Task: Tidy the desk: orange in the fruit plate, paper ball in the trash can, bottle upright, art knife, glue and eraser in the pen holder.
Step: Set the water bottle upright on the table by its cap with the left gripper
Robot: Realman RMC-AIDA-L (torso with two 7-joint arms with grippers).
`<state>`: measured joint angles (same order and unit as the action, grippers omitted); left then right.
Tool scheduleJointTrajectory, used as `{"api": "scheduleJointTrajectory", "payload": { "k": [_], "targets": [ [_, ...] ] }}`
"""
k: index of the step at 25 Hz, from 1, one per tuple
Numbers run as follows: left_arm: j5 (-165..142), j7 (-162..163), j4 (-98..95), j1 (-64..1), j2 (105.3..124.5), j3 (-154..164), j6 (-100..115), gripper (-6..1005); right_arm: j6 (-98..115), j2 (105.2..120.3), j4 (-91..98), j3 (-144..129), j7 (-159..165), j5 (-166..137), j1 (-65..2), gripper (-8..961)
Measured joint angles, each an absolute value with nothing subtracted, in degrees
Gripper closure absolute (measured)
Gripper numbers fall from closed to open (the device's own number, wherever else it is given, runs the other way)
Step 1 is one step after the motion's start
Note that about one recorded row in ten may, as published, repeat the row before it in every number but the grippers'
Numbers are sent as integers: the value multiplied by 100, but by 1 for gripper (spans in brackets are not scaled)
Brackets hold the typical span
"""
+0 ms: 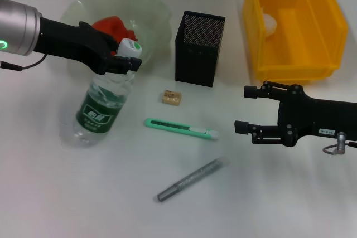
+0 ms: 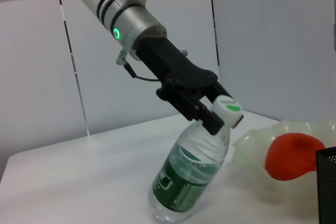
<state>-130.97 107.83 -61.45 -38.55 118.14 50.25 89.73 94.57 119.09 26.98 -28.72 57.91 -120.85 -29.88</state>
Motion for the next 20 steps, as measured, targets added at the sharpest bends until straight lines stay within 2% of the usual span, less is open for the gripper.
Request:
{"api": "scheduleJointTrajectory", "payload": {
  "k": [20],
  "targets": [
    [-12093,10370,-6607,-3224,11747,4950,9096,557,9446,11909,2701,-2926,5817,-12121,-2981,126]
  ]
}}
